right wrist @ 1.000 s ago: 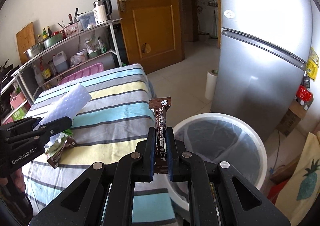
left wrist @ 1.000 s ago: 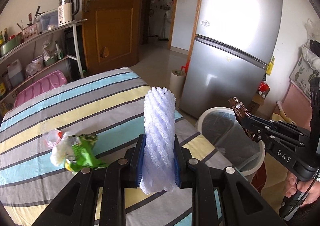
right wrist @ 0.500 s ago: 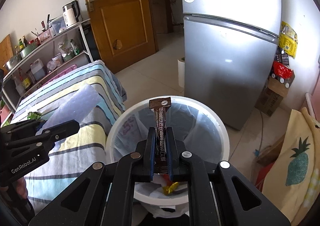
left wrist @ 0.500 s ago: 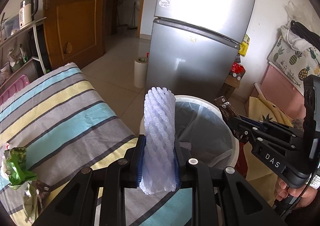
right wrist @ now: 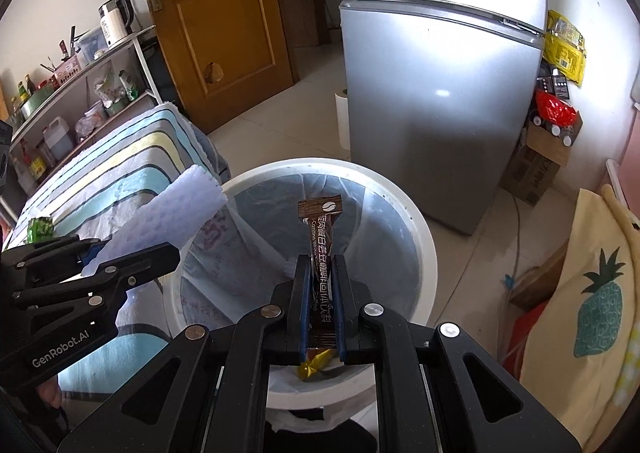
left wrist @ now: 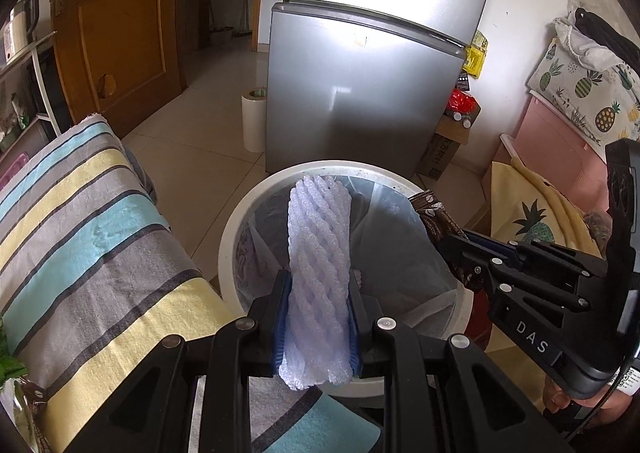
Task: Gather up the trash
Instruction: 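Open both tools over the bin to drop the sleeve and bar, then move both tools back over the table toward the wrappers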
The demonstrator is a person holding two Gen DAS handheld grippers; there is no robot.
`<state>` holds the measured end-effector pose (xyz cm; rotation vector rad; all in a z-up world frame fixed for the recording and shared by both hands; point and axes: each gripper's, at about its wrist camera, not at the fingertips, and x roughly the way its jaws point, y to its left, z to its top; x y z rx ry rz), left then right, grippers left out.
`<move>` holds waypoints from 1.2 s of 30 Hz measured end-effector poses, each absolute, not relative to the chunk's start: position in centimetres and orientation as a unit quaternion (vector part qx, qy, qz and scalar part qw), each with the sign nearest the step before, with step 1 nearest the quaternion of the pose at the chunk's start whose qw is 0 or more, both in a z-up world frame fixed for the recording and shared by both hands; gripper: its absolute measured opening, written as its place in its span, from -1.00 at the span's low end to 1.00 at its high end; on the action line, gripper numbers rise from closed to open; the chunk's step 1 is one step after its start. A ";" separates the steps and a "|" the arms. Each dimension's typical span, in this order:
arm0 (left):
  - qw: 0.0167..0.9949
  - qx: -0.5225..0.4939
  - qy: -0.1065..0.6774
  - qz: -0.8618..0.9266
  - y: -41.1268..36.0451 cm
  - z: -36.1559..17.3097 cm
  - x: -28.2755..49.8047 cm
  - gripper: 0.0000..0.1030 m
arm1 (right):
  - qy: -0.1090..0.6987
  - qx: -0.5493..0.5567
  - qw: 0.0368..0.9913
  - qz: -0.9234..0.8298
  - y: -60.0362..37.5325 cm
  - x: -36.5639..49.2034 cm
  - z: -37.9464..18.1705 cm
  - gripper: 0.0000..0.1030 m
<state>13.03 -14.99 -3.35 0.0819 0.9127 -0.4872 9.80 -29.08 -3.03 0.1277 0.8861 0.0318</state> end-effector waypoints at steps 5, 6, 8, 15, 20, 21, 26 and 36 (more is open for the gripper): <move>0.866 0.045 0.444 -0.226 -15.5 -4.0 13.5 -0.49 | 0.437 0.066 0.897 0.010 -29.7 10.4 -3.9 -0.80; 0.865 0.045 0.445 -0.227 -15.5 -4.1 13.5 -0.45 | 0.438 0.066 0.896 0.008 -29.8 10.5 -4.0 -0.80; 0.863 0.043 0.450 -0.228 -15.6 -4.3 13.6 -0.39 | 0.443 0.068 0.894 0.004 -30.0 10.7 -4.2 -0.78; 0.866 0.033 0.448 -0.219 -14.8 -4.1 13.8 -0.15 | 0.439 0.069 0.896 -0.003 -29.9 10.6 -4.1 -0.16; 0.872 0.032 0.439 -0.215 -14.2 -3.4 13.4 -0.14 | 0.433 0.066 0.899 0.001 -29.3 10.3 -3.7 -0.16; 0.873 0.032 0.437 -0.215 -14.0 -3.2 13.3 -0.14 | 0.432 0.066 0.900 0.002 -29.2 10.3 -3.6 -0.16; 0.882 0.031 0.424 -0.204 -12.6 -2.0 12.5 -0.14 | 0.421 0.064 0.905 0.007 -28.4 9.9 -2.7 -0.16; 0.906 0.014 0.400 -0.138 -5.3 -0.3 10.4 -0.10 | 0.404 0.056 0.912 0.045 -24.7 9.6 -1.3 -0.16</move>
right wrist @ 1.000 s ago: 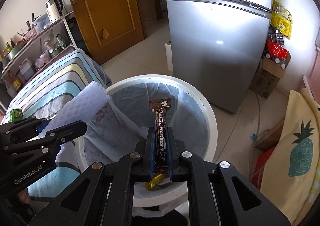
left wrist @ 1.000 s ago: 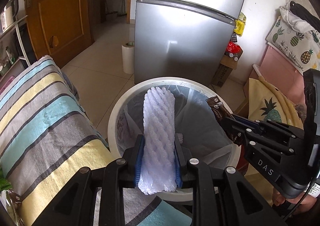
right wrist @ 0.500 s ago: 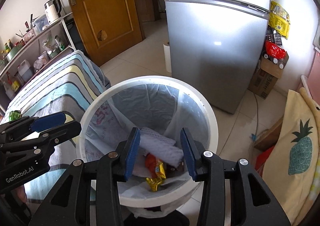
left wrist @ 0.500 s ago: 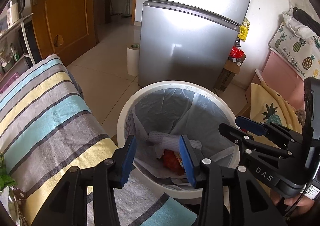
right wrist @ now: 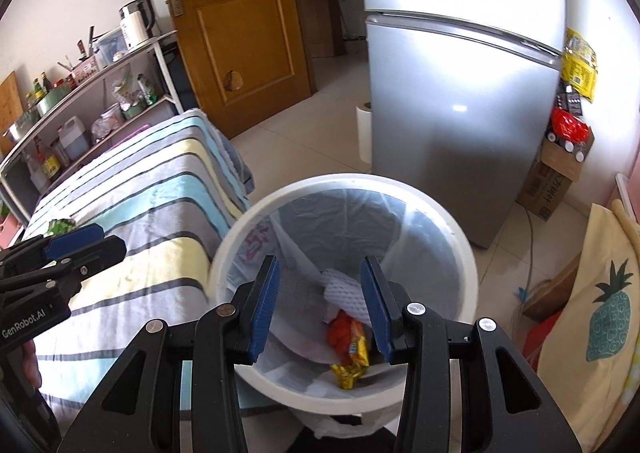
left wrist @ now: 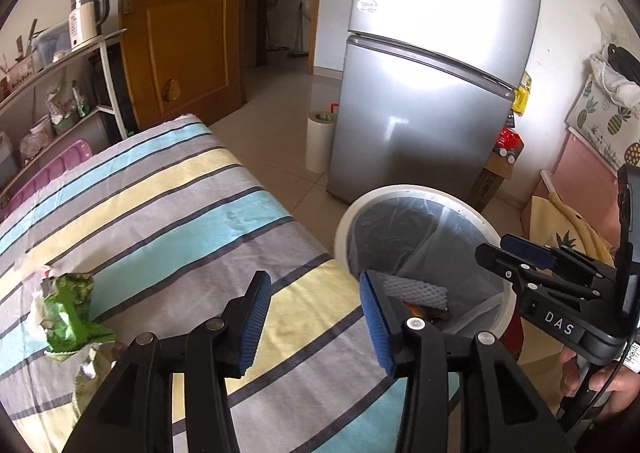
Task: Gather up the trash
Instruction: 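Move both tools back over the table toward the wrappers, then grasp the beige printed wrapper with the left tool while the right tool grasps the brown wrapper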
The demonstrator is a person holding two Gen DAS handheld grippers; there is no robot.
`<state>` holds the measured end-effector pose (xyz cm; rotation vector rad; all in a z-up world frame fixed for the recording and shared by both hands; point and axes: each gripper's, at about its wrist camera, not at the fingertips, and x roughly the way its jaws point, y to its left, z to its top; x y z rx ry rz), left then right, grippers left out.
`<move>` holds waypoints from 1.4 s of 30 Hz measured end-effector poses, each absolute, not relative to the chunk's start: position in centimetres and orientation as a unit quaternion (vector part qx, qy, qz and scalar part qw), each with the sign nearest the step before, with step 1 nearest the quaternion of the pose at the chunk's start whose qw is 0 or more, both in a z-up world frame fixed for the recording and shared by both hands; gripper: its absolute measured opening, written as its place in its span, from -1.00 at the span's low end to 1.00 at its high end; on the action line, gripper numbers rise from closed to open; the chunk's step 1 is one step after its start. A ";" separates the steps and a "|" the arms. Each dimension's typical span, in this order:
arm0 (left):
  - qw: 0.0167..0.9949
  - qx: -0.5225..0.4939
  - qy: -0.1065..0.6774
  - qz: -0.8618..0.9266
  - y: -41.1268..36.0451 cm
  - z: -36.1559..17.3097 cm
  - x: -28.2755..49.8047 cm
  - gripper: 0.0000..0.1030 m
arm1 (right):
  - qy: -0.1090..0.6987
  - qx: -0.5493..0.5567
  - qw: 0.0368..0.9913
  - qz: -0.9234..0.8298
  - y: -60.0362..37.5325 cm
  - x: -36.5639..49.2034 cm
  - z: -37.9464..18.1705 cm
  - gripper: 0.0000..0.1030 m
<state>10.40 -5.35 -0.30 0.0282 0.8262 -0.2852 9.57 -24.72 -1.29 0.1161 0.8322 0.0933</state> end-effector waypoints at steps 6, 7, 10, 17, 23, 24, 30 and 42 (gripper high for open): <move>0.921 0.001 0.385 -0.067 0.9 0.4 8.6 -0.06 | 0.396 0.049 0.913 0.085 -21.3 9.7 -0.7 -0.16; 0.922 -0.002 0.383 -0.055 1.9 0.5 8.3 -0.06 | 0.395 0.048 0.913 0.093 -20.6 9.7 -0.6 -0.16; 0.925 -0.017 0.378 -0.028 4.9 0.8 7.3 -0.05 | 0.394 0.041 0.912 0.111 -18.7 9.7 -0.6 -0.16; 0.925 -0.027 0.379 0.011 10.2 0.5 5.4 -0.04 | 0.395 0.020 0.906 0.151 -13.5 9.6 -0.6 -0.16; 0.911 -0.045 0.410 0.009 13.0 -1.9 5.0 -0.03 | 0.396 0.003 0.901 0.175 -10.1 9.4 -0.7 -0.16; 0.908 -0.047 0.416 0.008 13.1 -2.4 5.0 -0.03 | 0.397 0.000 0.900 0.177 -9.7 9.4 -0.8 -0.16; 0.899 -0.043 0.436 -0.008 13.0 -3.9 5.8 -0.03 | 0.402 -0.008 0.897 0.185 -7.9 9.4 -0.9 -0.16; 0.897 -0.044 0.439 0.001 14.5 -4.6 4.9 -0.30 | 0.423 -0.033 0.875 0.233 -3.5 9.2 -2.2 -0.16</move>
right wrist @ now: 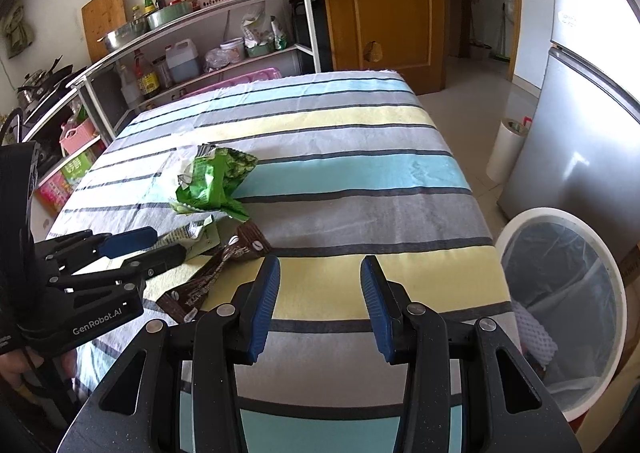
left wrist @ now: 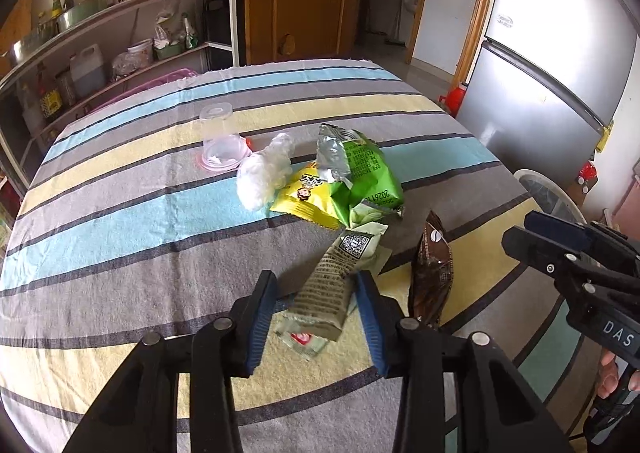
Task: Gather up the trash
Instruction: 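Grasp the beige printed wrapper with the left tool while the right tool grasps the brown wrapper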
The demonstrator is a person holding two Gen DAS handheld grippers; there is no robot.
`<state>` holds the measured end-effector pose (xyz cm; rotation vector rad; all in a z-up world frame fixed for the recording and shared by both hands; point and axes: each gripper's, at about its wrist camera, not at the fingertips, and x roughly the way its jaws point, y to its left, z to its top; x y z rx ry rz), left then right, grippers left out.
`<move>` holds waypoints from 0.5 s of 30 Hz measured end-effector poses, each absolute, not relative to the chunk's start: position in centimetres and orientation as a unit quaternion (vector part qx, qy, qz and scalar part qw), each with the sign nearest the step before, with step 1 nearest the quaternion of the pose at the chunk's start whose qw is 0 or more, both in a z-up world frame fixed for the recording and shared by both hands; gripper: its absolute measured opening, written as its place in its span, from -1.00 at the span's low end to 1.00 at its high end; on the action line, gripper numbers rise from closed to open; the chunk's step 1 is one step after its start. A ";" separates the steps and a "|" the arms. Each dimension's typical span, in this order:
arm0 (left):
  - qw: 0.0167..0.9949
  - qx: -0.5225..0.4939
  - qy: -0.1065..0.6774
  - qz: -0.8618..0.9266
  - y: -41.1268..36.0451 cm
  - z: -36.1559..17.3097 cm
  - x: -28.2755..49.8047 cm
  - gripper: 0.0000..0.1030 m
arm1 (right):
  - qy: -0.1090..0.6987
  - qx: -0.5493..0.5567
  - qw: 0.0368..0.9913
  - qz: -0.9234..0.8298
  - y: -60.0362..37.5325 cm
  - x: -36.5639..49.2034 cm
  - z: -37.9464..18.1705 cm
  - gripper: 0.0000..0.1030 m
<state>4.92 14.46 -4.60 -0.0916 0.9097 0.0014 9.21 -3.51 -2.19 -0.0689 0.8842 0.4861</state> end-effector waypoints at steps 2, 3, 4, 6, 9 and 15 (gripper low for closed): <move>0.897 -0.052 0.438 0.003 15.1 -4.6 4.7 -0.36 | 0.428 -0.033 0.869 0.245 -2.7 9.3 -2.4 -0.16; 0.897 -0.055 0.438 0.002 15.4 -4.6 4.6 -0.39 | 0.429 -0.034 0.867 0.250 -2.3 9.2 -2.5 -0.16; 0.897 -0.057 0.437 0.005 15.6 -4.5 4.5 -0.40 | 0.429 -0.035 0.866 0.255 -1.9 9.2 -2.5 -0.16; 0.897 -0.057 0.437 0.008 16.0 -4.5 4.4 -0.42 | 0.429 -0.037 0.863 0.263 -1.1 9.2 -2.5 -0.16; 0.898 -0.060 0.436 0.015 16.5 -4.5 4.2 -0.43 | 0.429 -0.036 0.861 0.271 -0.4 9.1 -2.5 -0.16; 0.898 -0.071 0.433 0.035 18.2 -4.5 3.5 -0.45 | 0.434 -0.034 0.856 0.279 0.6 9.2 -2.8 -0.16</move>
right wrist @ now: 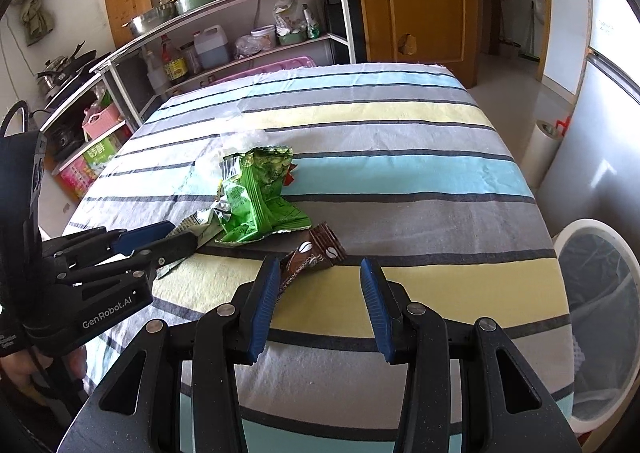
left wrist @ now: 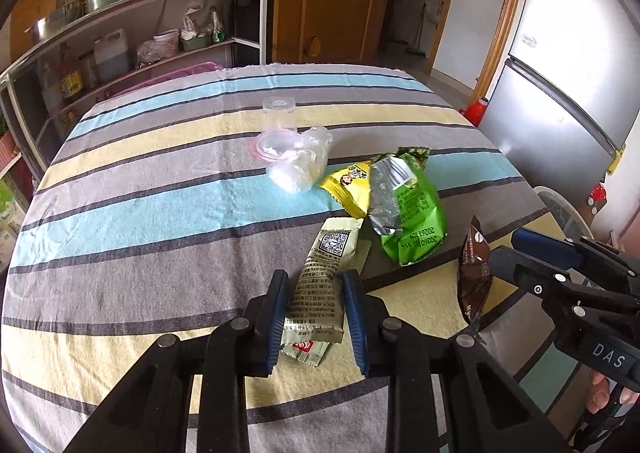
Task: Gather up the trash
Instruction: 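Grasp the beige printed wrapper with the left tool while the right tool grasps the brown wrapper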
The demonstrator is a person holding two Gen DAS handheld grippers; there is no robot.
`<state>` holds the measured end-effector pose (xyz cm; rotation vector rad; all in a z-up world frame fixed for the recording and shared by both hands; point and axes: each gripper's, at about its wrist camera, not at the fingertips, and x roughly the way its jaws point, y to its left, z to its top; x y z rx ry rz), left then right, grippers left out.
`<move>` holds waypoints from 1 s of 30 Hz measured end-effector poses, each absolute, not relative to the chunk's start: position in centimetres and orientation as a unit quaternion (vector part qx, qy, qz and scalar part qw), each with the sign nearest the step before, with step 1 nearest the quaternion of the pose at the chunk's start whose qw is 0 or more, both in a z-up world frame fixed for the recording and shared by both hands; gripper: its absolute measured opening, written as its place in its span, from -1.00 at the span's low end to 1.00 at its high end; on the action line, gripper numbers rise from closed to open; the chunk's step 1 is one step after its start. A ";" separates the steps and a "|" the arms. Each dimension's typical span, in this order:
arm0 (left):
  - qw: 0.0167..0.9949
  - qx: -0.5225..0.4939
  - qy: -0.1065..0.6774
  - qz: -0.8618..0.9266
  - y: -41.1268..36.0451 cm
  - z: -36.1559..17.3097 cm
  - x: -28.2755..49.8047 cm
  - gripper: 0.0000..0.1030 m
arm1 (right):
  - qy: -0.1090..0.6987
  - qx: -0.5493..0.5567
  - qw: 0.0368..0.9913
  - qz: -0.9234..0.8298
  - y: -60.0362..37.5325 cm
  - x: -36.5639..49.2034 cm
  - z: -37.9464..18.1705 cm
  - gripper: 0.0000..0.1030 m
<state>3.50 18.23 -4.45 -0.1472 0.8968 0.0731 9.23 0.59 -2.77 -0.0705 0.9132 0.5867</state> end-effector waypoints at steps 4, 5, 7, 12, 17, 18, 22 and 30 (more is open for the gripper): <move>0.897 -0.083 0.431 0.049 19.7 -4.5 2.8 -0.45 | 0.440 -0.028 0.851 0.286 1.3 9.3 -3.0 -0.16; 0.897 -0.085 0.431 0.053 20.0 -4.5 2.6 -0.45 | 0.442 -0.029 0.849 0.288 1.5 9.3 -3.1 -0.16; 0.897 -0.091 0.429 0.061 20.6 -4.5 2.3 -0.45 | 0.449 -0.031 0.844 0.291 2.2 9.2 -3.4 -0.16; 0.897 -0.103 0.427 0.061 21.4 -4.6 2.0 -0.45 | 0.451 -0.045 0.845 0.284 3.4 9.1 -3.9 -0.17; 0.897 -0.106 0.425 0.062 21.4 -4.6 2.4 -0.45 | 0.452 -0.049 0.845 0.280 3.7 9.2 -4.2 -0.27; 0.897 -0.107 0.425 0.063 21.4 -4.6 2.5 -0.45 | 0.453 -0.050 0.846 0.278 3.8 9.3 -4.2 -0.27; 0.896 -0.105 0.426 0.064 21.1 -4.5 2.8 -0.45 | 0.451 -0.057 0.850 0.267 3.6 9.6 -4.3 -0.29; 0.896 -0.115 0.426 0.055 21.1 -4.5 2.9 -0.42 | 0.443 -0.077 0.850 0.274 4.0 9.3 -4.3 -0.30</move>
